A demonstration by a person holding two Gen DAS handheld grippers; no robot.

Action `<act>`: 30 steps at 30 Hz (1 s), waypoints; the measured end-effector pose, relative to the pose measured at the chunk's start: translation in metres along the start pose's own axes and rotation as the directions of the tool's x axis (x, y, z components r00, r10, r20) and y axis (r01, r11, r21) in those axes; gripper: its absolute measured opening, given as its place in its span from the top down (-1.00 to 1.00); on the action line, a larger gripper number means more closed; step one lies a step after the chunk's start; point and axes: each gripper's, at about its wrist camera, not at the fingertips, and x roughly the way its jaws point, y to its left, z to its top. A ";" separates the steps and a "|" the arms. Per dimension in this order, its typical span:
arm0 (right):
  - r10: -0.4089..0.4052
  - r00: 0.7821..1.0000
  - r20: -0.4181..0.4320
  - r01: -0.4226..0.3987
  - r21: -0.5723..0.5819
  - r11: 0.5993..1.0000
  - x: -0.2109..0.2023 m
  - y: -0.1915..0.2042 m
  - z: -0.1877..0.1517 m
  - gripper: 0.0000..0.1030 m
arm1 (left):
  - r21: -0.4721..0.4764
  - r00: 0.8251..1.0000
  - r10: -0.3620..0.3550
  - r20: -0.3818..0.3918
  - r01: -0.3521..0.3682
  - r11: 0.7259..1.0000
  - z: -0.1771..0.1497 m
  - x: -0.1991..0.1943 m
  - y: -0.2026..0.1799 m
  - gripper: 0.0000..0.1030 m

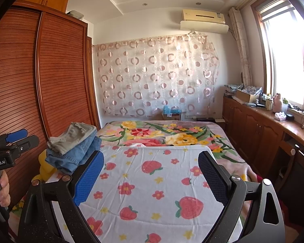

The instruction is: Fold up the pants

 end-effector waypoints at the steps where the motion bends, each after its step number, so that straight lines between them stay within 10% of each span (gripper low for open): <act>1: 0.000 1.000 0.000 0.000 -0.001 1.000 0.000 0.000 0.000 -0.84 | 0.000 1.000 0.001 0.000 -0.001 1.000 0.000 0.000 0.000 -0.75; 30: 0.002 1.000 0.002 -0.002 -0.002 1.000 -0.001 -0.002 -0.002 -0.84 | 0.002 1.000 0.001 0.000 -0.001 1.000 0.001 -0.001 -0.001 -0.75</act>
